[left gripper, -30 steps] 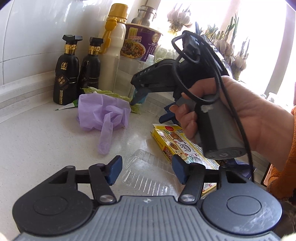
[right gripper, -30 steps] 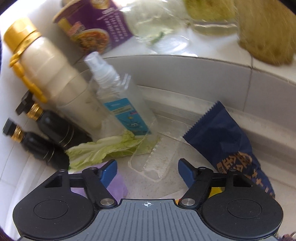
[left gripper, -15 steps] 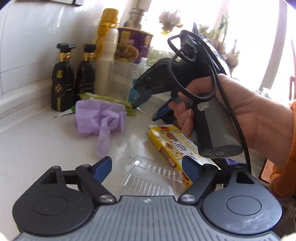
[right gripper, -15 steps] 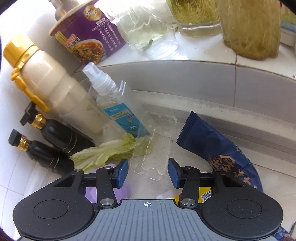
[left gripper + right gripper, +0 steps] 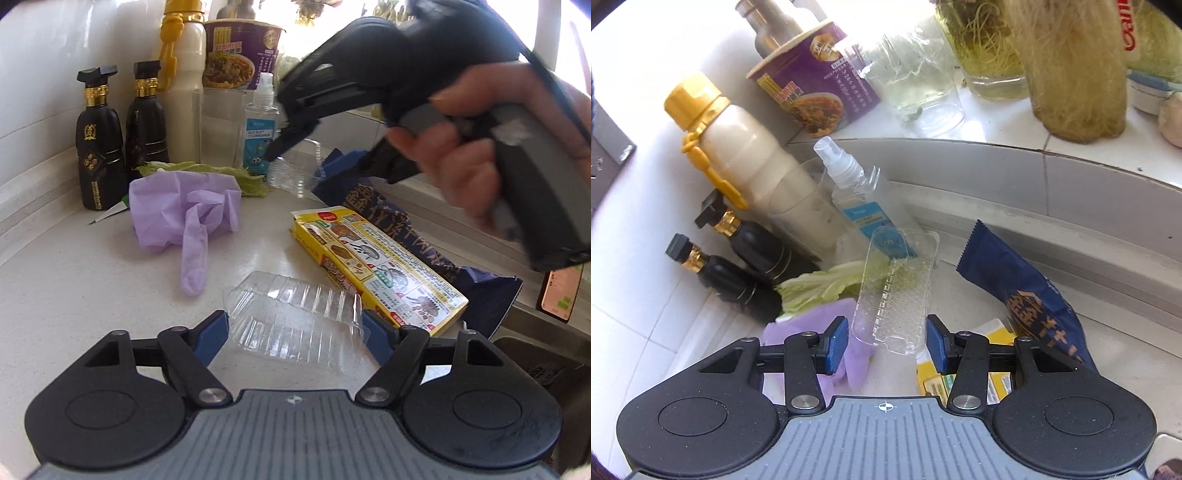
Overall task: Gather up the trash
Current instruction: 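Close the left tool on the clear tray while the right tool grips a clear lid, then lift the clear tray and clear lid off the counter toward the bin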
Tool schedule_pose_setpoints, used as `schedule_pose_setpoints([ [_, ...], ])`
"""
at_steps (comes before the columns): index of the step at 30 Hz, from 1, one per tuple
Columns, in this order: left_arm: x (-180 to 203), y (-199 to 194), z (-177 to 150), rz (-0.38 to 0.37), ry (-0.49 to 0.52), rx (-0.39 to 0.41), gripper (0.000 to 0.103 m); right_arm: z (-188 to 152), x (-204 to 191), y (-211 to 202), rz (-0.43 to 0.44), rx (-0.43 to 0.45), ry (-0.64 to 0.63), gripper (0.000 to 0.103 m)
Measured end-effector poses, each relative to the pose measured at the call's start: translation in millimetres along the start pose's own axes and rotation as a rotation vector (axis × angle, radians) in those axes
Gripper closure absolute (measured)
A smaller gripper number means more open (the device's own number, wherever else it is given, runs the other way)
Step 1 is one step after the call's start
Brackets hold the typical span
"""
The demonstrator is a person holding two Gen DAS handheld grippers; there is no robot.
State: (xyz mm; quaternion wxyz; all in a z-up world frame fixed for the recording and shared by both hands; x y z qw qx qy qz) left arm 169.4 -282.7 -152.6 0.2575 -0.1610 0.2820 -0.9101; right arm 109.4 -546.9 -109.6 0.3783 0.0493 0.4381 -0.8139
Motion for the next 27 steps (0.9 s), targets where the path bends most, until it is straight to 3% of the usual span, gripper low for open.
schedule_pose_setpoints([
  [11,-16.6,-31.1,4.4,0.047,-0.104,0.033,0.032,-18.1,-2.8,-35.6,0.045,-0.013,-0.009,0.059],
  [27,-36.8,-122.1,-5.1,0.179,-0.132,0.04,0.032,-84.2,-58.1,-84.1,0.105,-0.08,-0.124,0.059],
])
Point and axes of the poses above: each gripper's, at about its wrist camera, not at the fingertips, and y roughly the way its jaws point, x to its right, z to its top, the point moved 3 cm from there along y, roughly the way its jaws point, and after that the axes turned 4 degrees about x, right-handed, at the moved point
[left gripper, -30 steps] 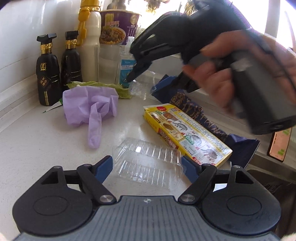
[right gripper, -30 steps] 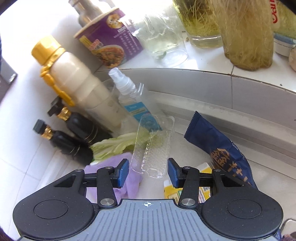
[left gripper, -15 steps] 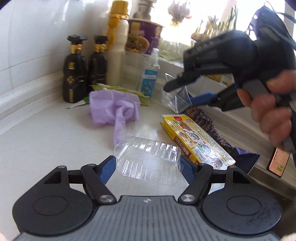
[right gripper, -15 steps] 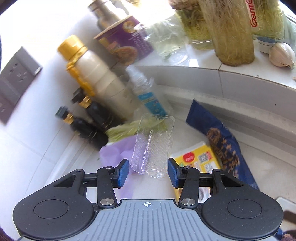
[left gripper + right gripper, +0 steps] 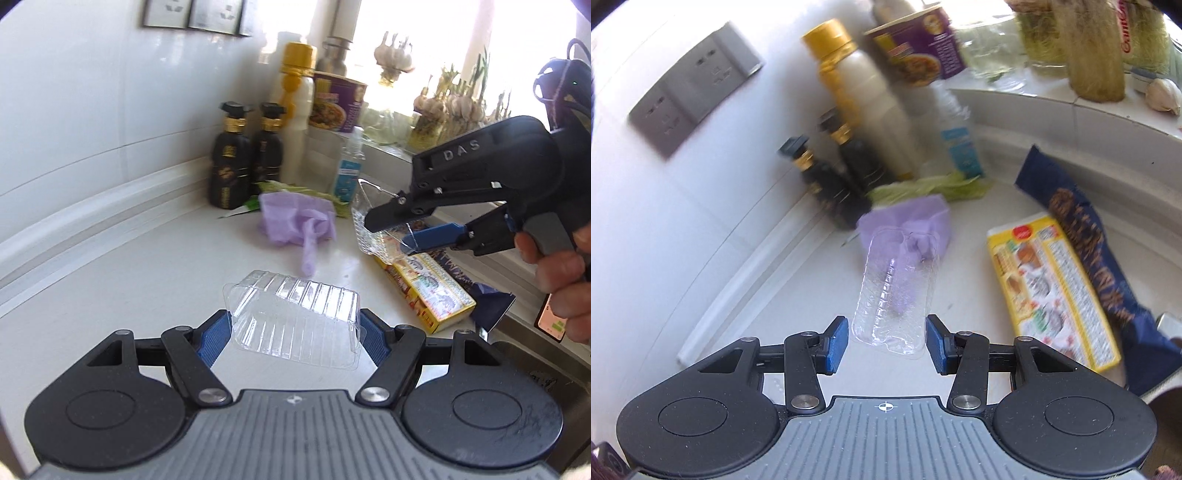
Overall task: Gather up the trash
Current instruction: 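Lift the clear tray and clear lid off the counter toward the bin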
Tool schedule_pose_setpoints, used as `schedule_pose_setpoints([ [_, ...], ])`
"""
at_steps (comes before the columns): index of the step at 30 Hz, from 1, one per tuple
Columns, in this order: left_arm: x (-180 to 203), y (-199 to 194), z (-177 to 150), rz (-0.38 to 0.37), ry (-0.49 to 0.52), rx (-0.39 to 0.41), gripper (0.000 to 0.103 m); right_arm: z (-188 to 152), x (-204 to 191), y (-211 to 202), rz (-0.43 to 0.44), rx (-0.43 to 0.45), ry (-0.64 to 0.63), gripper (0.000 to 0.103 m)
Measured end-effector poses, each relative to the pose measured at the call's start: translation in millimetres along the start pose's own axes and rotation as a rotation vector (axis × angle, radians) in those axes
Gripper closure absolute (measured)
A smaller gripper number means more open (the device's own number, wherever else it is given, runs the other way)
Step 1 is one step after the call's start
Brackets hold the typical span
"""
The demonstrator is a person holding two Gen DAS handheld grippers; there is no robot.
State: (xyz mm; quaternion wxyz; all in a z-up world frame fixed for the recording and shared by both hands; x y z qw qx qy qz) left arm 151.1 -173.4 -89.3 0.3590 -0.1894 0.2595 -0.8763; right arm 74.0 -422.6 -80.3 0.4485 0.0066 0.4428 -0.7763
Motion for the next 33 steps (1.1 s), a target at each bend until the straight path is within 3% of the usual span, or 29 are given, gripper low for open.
schedule_pose_setpoints([
  [17,-49.6,-77.9,-23.2,0.124,-0.097,0.026,0.032,-73.1,-80.6,-13.3,0.072,-0.101,-0.099,0.059],
  [33,-121.5,-134.7,-67.9,0.291,-0.26,0.022,0.032,-148.9,-156.9,2.8,0.154,-0.23,-0.241,0.059],
])
Point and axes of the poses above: each gripper's, at about its wrist camera, not at the fingertips, and y roughly the way its jaws point, x to its right, z to its top, the point moved 3 cm from there along y, roughly the way its jaws point, and after that the axes turned 4 degrees about x, right-handed, at the moved point
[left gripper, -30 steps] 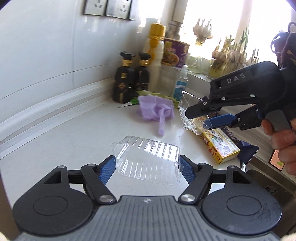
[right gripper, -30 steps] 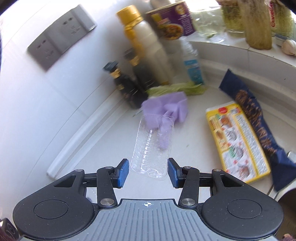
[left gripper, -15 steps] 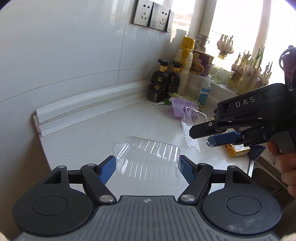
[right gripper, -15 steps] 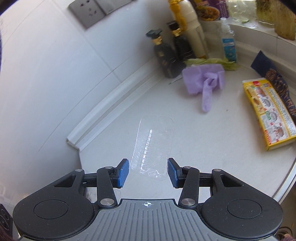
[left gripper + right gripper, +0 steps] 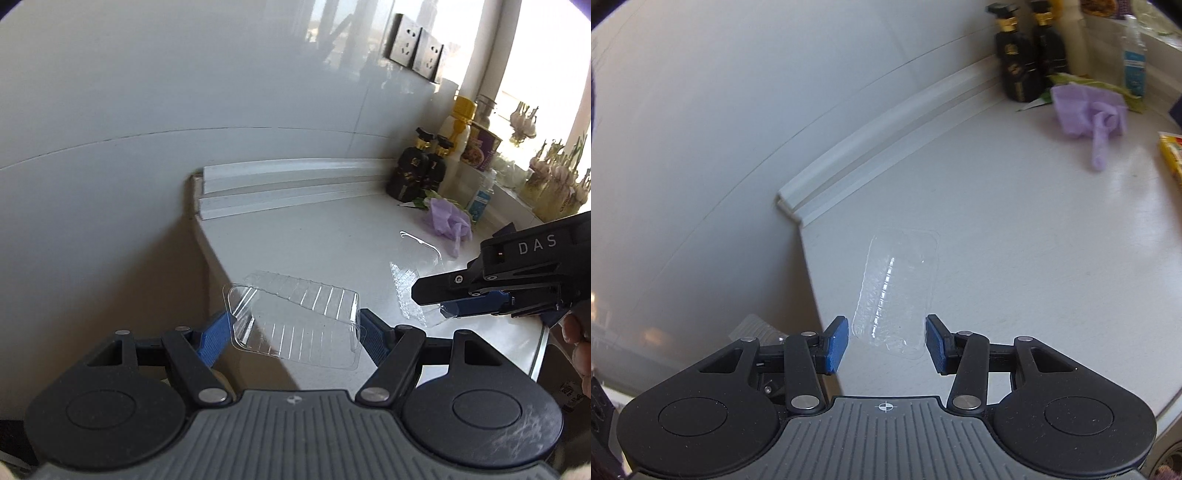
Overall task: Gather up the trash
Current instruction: 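Lift the clear tray and clear lid off the counter toward the bin, then open both tools to drop the clear tray and lid into the bin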
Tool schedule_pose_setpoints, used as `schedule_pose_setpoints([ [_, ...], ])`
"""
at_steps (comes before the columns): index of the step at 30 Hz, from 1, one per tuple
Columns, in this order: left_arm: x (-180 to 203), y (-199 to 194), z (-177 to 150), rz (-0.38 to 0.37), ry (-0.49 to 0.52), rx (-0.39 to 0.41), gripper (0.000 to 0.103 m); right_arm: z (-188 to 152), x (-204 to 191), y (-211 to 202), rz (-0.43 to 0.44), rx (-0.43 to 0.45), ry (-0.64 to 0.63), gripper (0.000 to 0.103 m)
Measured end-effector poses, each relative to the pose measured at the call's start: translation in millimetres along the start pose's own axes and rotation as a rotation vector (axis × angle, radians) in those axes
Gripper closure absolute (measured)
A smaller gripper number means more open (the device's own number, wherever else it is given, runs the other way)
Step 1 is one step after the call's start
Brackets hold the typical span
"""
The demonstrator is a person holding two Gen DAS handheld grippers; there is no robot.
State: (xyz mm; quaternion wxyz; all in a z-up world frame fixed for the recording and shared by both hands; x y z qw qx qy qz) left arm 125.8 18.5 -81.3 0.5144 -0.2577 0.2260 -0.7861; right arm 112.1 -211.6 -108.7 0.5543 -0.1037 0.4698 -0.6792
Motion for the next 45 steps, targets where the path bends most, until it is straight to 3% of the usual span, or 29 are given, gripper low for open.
schedule_pose_setpoints([
  [15,-92.1,-12.7,-35.5,0.16,-0.142,-0.059,0.032,-48.7,-89.6,50.9,0.085,-0.143,-0.179,0.058],
  [22,-126.0,-1.7,-61.2,0.206,-0.219,-0.111,0.032,-71.7,-110.1,86.1,0.09,-0.23,-0.223,0.058],
  [33,-163.4,55.3,-125.0,0.178,-0.287,-0.246,0.032,-106.1,-116.1,168.6,0.055,-0.388,-0.314,0.059],
  [45,-191.4,95.7,-164.2,0.172,-0.338,-0.319,0.031,-125.0,-136.2,220.5,-0.03,-0.421,-0.591,0.056],
])
Point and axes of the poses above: each gripper's, at about its wrist camera, not at the fingertips, and y roughly the way its jaws point, x to its right, z to its top, the point moved 3 cm from there along y, roughly the way its jaws point, and after that the axes turned 4 degrees about x, right-handed, at the moved point
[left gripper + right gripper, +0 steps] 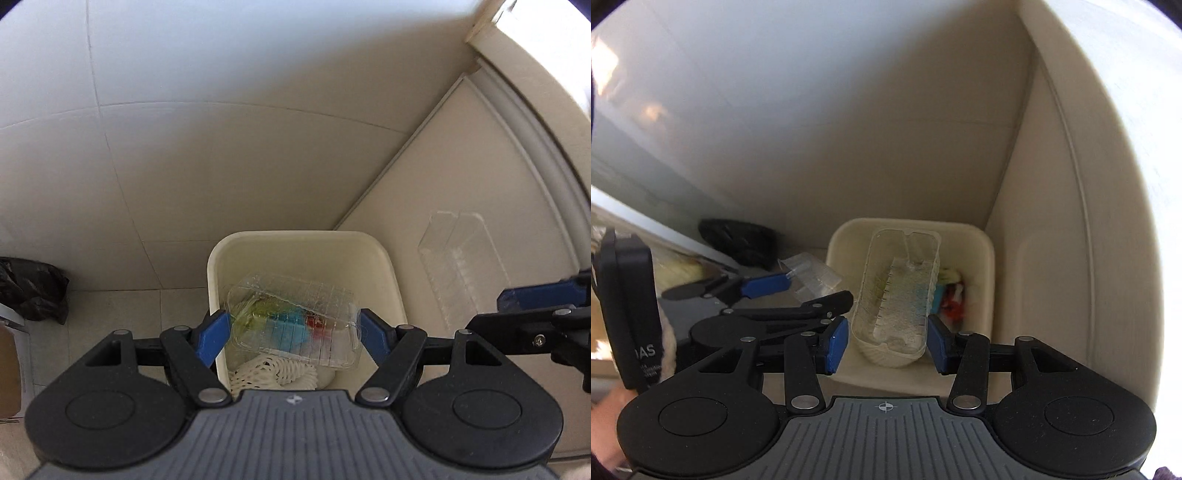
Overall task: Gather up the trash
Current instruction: 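Open both tools to drop the clear tray and lid into the bin, then move both open tools back over the counter toward the yellow box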
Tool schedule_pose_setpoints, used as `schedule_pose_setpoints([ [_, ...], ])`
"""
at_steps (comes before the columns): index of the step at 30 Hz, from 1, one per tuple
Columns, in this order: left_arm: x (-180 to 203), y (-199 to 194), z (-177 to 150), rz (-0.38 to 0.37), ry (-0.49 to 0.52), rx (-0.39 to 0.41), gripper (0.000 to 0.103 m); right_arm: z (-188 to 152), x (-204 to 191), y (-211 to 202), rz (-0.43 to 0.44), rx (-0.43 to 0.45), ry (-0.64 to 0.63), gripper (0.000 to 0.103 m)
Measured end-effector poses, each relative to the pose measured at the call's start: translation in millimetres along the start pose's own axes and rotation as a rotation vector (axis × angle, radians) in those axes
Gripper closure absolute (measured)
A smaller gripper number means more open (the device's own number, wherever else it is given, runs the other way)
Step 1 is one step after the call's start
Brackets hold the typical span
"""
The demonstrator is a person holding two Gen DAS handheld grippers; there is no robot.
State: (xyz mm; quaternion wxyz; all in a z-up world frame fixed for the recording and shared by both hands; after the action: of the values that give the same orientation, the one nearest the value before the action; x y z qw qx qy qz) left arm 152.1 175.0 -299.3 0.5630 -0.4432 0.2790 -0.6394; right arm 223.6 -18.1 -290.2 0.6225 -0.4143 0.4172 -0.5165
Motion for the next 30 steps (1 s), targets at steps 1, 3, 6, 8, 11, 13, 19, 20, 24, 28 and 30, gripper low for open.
schedule_pose_setpoints([
  [1,1.0,2.7,1.9,0.001,0.004,-0.002,0.031,1.8,-1.0,1.1,-0.009,0.001,-0.02,0.056],
  [3,4.8,8.9,5.6,0.005,0.016,-0.007,0.031,-4.5,1.9,-1.0,-0.024,0.002,-0.057,0.056],
  [6,9.3,15.0,10.6,0.0,0.028,-0.008,0.029,-1.2,-0.3,-2.6,-0.045,0.014,-0.101,0.054],
  [8,12.5,17.1,14.6,0.008,0.038,-0.004,0.027,1.2,-1.3,-3.2,-0.058,0.017,-0.122,0.053],
  [11,13.0,19.2,14.3,0.011,0.043,-0.01,0.024,0.7,-3.8,-7.9,-0.078,0.025,-0.156,0.043],
  [13,12.7,20.1,14.5,0.008,0.038,-0.017,0.022,-0.7,-12.2,-10.2,-0.076,0.03,-0.171,0.041],
  [19,10.1,26.9,16.4,0.007,0.035,-0.035,0.017,-3.4,-12.6,-12.1,-0.073,0.03,-0.185,0.041],
  [20,10.5,27.0,15.9,0.007,0.036,-0.036,0.017,-4.1,-13.5,-12.4,-0.074,0.03,-0.186,0.041],
  [24,12.2,20.5,17.4,0.01,0.035,-0.036,0.015,-5.4,-19.7,-5.5,-0.078,0.034,-0.192,0.041],
  [28,14.9,16.6,19.1,0.011,0.036,-0.032,0.015,-2.3,-15.9,-5.4,-0.076,0.04,-0.192,0.041],
  [30,16.2,13.4,20.5,0.013,0.039,-0.027,0.015,-3.0,-16.0,-7.9,-0.072,0.044,-0.194,0.041],
])
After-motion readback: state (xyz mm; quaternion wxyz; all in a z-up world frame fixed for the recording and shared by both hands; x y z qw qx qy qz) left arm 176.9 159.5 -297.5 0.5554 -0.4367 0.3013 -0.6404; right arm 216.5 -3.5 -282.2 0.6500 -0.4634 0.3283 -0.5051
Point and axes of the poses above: each gripper's, at about its wrist camera, not at the fingertips, and y roughly the way its jaws point, x to its right, z to its top, the point moved 3 cm from there along y, roughly the way its jaws point, and after that the axes turned 4 degrees about x, right-handed, at the moved point
